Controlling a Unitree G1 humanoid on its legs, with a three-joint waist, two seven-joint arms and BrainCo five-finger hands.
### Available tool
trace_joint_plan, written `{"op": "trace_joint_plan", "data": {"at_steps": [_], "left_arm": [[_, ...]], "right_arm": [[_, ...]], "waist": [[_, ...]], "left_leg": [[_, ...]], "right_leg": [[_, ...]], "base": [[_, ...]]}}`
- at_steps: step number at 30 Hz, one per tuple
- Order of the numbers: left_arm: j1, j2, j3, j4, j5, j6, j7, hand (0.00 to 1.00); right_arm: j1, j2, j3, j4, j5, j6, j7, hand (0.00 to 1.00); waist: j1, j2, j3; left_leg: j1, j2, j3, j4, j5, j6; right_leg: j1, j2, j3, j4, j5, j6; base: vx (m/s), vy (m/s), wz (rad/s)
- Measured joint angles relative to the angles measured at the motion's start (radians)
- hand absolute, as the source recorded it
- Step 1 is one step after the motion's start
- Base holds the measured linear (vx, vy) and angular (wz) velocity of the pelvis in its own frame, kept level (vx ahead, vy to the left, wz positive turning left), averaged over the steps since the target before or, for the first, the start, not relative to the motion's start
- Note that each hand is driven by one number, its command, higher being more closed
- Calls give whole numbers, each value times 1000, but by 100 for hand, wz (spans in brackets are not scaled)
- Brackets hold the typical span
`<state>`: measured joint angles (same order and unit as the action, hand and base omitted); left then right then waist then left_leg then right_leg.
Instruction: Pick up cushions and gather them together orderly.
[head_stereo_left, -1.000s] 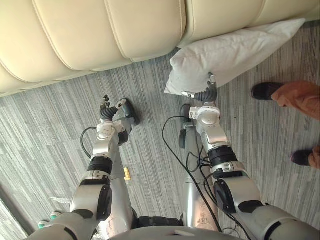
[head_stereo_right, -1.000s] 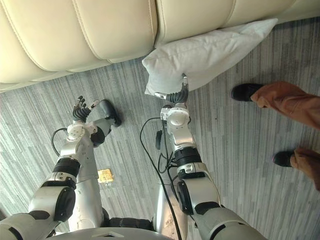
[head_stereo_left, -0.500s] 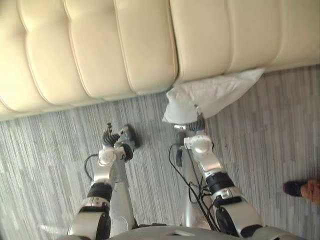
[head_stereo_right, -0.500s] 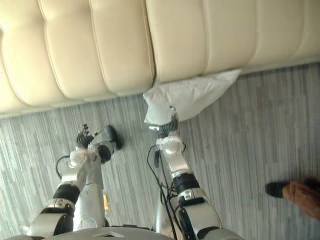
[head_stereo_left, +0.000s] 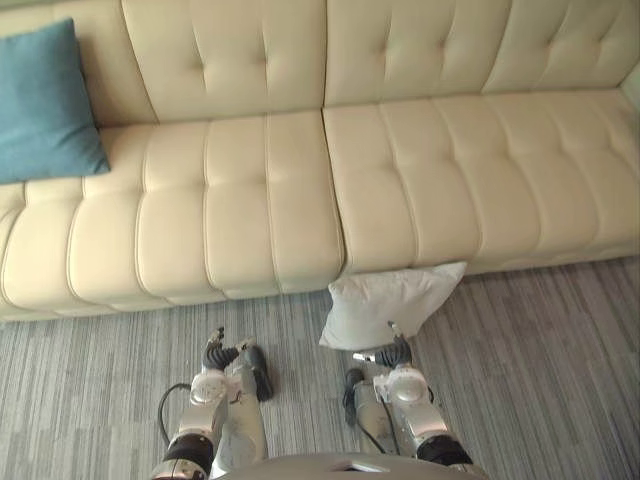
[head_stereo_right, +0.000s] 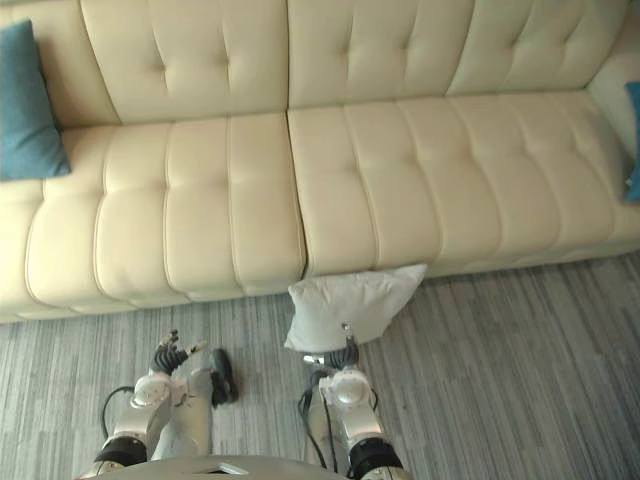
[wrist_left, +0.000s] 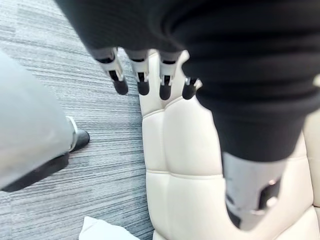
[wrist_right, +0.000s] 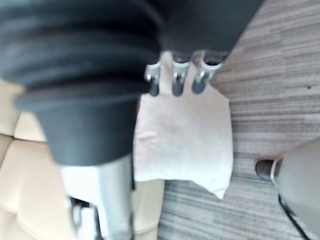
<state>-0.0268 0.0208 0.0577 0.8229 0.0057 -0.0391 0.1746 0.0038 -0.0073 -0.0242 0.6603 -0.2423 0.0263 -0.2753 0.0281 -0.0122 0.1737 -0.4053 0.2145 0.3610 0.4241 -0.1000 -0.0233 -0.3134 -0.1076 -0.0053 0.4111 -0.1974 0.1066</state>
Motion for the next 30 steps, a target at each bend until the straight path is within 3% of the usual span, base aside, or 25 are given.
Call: {"op": "trace_joint_plan", "data": {"at_steps": [6,13,19,23,25,26,27,30], "left_arm": [[25,1,8,121,39,9,-18,0],[44,23,37,184,78,16,-39,0],[60,40,80,223,79,17,-53,0],[56,40,100,228,79,17,-56,0],[50,38,120,226,78,18,-56,0],[50,37,123,217,75,18,-56,0],[52,32,128,206,75,19,-55,0],[63,38,137,194,72,19,-54,0]], "right_arm": [[23,-1,-89,164,0,0,16,0],[23,-4,-176,309,1,9,52,0],[22,-4,-221,344,11,17,57,0],[21,-1,-222,340,22,17,57,0],[19,-1,-214,336,29,17,57,0],[15,0,-212,335,43,17,57,0],[-2,4,-213,327,59,16,58,0],[23,4,-213,309,61,16,58,0]], "waist": [[-7,-14,-61],[-14,-27,-82],[-13,-46,-94],[-12,-56,-87],[-11,-59,-84],[-2,-50,-79],[-2,-33,-66],[6,-27,-64]], "left_leg": [[128,-48,6,-141,46,-21],[258,-118,-29,-318,128,-14],[368,-149,-29,-454,183,-15],[386,-154,13,-503,199,-19],[349,-141,28,-455,164,-2],[328,-118,39,-426,155,6],[297,-86,60,-397,154,27],[304,-60,44,-375,158,35]], "right_leg": [[151,-10,-9,-193,74,10],[270,-27,-17,-327,128,19],[327,-31,-11,-348,137,-7],[304,-29,10,-350,157,-51],[266,-26,-9,-331,180,-110],[253,-17,-30,-324,179,-194],[188,-27,-76,-136,107,-163],[191,-41,-137,221,19,-111]], "base": [[92,21,0],[75,5,2],[12,15,-5],[-71,57,-26],[-94,45,-39],[-138,-13,-48],[-119,-20,-34],[-91,-65,13]]}}
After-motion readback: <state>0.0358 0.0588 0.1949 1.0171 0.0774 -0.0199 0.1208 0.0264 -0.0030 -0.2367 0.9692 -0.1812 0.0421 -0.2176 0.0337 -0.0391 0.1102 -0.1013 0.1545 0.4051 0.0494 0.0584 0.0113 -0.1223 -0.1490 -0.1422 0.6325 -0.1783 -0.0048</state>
